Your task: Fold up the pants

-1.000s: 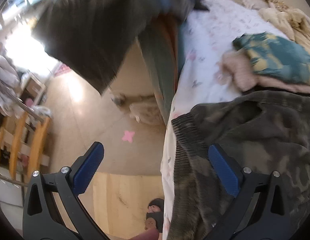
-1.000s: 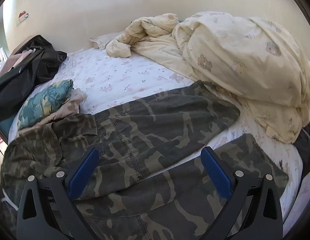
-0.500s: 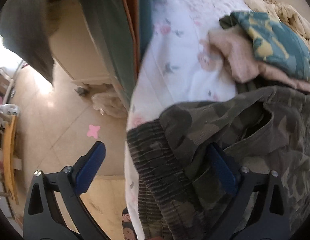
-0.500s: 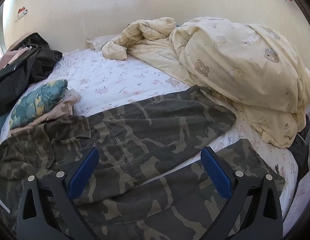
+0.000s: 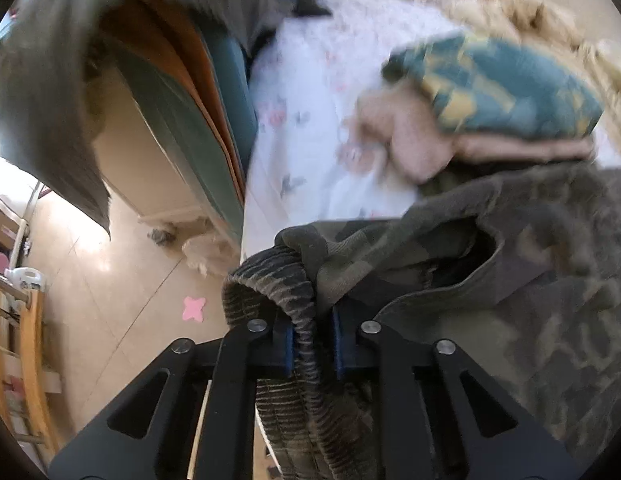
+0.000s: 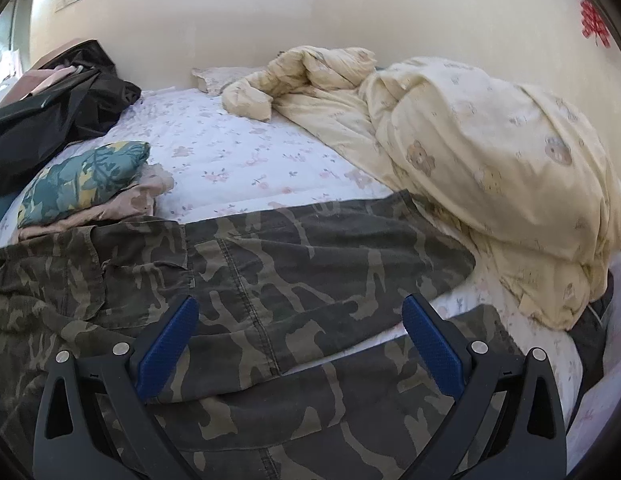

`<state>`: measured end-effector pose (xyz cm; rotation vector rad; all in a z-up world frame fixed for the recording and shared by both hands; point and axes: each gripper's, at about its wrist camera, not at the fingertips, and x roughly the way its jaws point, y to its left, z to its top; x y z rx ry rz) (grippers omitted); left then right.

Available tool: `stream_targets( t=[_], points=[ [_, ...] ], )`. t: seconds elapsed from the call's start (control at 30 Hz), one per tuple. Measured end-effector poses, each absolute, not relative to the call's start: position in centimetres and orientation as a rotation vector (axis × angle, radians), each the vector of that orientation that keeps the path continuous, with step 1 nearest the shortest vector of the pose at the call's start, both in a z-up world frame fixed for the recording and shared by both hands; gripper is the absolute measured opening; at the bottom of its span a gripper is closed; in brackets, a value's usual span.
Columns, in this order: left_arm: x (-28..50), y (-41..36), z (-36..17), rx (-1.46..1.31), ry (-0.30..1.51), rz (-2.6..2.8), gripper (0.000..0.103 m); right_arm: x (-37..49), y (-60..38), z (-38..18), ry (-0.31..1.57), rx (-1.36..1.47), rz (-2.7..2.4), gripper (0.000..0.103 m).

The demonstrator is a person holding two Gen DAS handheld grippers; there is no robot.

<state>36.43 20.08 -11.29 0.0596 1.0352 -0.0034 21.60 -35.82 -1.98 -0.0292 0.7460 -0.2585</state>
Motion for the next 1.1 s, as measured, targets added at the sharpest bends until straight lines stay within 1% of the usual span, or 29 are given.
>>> stream_targets(
  t=[0.13,0.2,0.4,0.6,0.67,0.73,0.8,0.87,0.93,1.0,1.1],
  points=[
    [34.6,19.0,-7.1,0.108,0.931,-0.045,0.009,21.3,-35.4,-1.5,0.73,-0.045,-0.237,0.103],
    [33.8,18.7,-6.0,0.11,0.923,-0.035,0.009,21.3,-35.9,-1.3,0.732,-0.005,-0.226,0.103],
    [33.9,18.9,-7.3,0.077,0.978,0.039,0.009,23.0,-42.4,-1.0,0.806,0.275,-0.305,0.103],
    [34.4,19.2,-8.8,0.055,0.997,0.059,0.009,29.3,-52.6,-2.7,0.932,0.558,-0.422,0.103],
    [34.7,19.2,-9.2,0.061,1.0,0.062,0.009,32.8,-55.0,-3.5,0.987,0.55,-0.442,0.102],
    [34.8,19.0,-9.6,0.074,1.002,0.062,0.009,36.9,-56.2,-4.4,1.069,0.421,-0.503,0.1],
    [34.8,19.0,-9.9,0.079,1.008,0.061,0.009,40.3,-56.8,-5.4,1.106,0.354,-0.516,0.1],
    [34.9,19.1,-10.2,0.087,1.013,0.056,0.009,43.5,-57.9,-6.8,1.134,0.371,-0.523,0.095],
    [35.0,19.3,-10.5,0.086,1.019,0.052,0.01,46.5,-58.9,-8.5,1.154,0.42,-0.497,0.075],
    [35.0,19.4,-10.7,0.087,1.023,0.051,0.01,48.8,-59.8,-10.4,1.177,0.457,-0.498,0.067],
    [35.1,19.2,-11.0,0.104,1.025,0.054,0.01,50.9,-60.6,-13.2,1.235,0.411,-0.575,0.066]
  ],
)
